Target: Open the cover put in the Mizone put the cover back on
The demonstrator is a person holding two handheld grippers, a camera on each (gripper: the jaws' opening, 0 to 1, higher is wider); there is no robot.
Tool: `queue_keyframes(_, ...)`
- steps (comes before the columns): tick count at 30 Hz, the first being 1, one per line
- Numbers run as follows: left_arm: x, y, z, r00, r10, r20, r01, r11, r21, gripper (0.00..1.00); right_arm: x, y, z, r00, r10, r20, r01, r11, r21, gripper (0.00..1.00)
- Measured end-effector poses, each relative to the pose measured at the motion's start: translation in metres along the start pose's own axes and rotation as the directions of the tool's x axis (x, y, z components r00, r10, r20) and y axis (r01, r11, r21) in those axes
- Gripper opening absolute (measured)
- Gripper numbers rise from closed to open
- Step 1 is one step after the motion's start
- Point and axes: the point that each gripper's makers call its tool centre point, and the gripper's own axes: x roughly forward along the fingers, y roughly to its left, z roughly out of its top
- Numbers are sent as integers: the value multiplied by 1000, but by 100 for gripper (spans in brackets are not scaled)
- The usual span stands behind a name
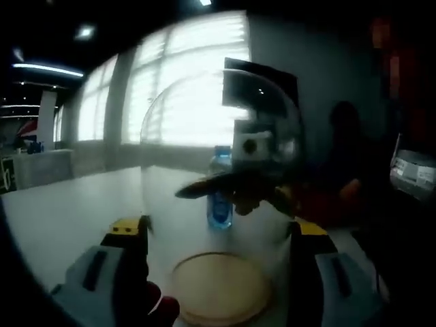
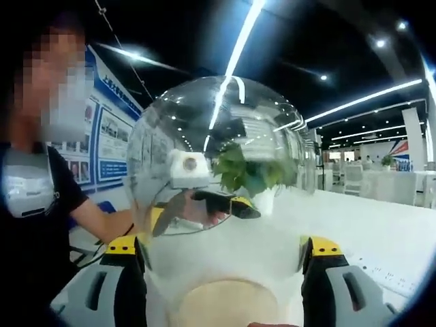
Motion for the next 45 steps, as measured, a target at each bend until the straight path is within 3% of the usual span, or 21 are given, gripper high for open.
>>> queue_keyframes(11, 3, 1, 6, 999, -37, 10, 37, 999, -29, 76, 1, 1, 0, 1000, 17, 7, -17, 1000, 1, 90)
queue_keyframes(17, 2, 1, 8, 996, -67, 53, 69, 997, -46, 76, 2, 1, 0, 1000, 25, 16, -25, 1000, -2, 90)
queue_keyframes(22, 6, -1, 9, 999, -41, 30, 43, 998, -53, 77, 3, 1, 1, 999, 29, 44, -29, 1000, 3, 90)
queue_keyframes(36, 3, -5, 13, 999, -32, 16, 32, 999, 5, 76, 5, 6, 5, 999, 37, 20, -36, 997, -64, 90)
queue_keyframes(45, 3, -4, 18, 999, -20, 25, 21, 999, -26, 78, 6, 4, 7, 999, 34, 28, -33, 999, -39, 90)
